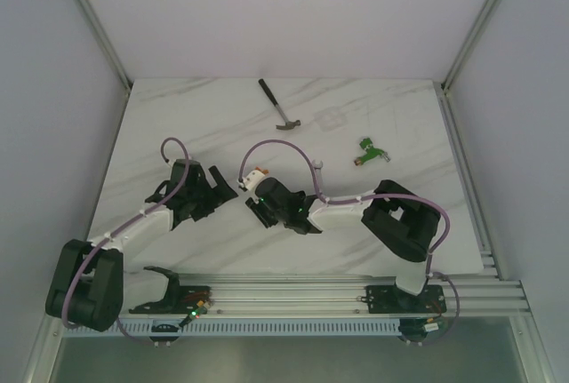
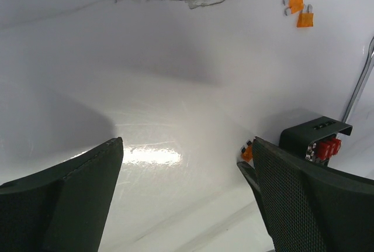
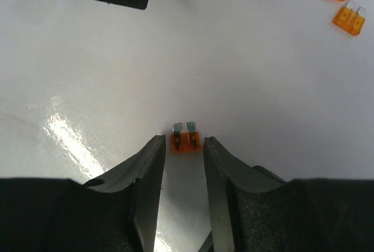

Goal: Snap on the fuse box
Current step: Pick up the fuse from the center of the board.

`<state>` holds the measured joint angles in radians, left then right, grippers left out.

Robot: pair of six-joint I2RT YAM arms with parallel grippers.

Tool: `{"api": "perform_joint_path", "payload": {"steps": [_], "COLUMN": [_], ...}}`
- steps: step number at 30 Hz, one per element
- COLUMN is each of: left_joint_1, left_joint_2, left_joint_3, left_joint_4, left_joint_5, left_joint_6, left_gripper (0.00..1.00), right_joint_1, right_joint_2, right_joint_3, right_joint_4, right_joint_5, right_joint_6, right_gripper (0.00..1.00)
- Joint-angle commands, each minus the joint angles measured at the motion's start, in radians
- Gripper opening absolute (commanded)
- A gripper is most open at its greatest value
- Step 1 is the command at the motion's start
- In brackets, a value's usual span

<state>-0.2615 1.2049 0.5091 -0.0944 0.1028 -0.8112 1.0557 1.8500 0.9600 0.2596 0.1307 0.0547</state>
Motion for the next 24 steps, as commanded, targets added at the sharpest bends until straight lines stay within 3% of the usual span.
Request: {"api": "perform_joint_path", "payload": {"steps": [1,12,18,24], "left_joint_1": [0.006,0.007,0.004,-0.023], "left_joint_2": [0.015,0.012,0.001,-0.025], "left_joint_3": [-0.009,-0.022,-0.040,-0.043], "left_joint_4": [0.018,0.052,0.123,0.191], "left_joint_5": [0.027,0.076,0.184,0.276], "left_joint_6": [-0.002,-0.016,-0.037,-0.053], "left_gripper": [1.00,0.99,0.91,0.75], "right_joint_1": [0.001,0.002,0.001,-0.005], "right_joint_2": [0.042,0.005,-0.090,-0.184], "right_joint_3": [0.023,0.001,-0.066,-0.123], "right_joint_4": [-0.037,-0.031,0.034,0.094], "right_joint_5": [-0.001,-0.004,-0.024,-0.031], "right_joint_6": [-0.018,-0.013,-0.005,0.012], "right_gripper": [0.38,0.23,0.21,0.20]}}
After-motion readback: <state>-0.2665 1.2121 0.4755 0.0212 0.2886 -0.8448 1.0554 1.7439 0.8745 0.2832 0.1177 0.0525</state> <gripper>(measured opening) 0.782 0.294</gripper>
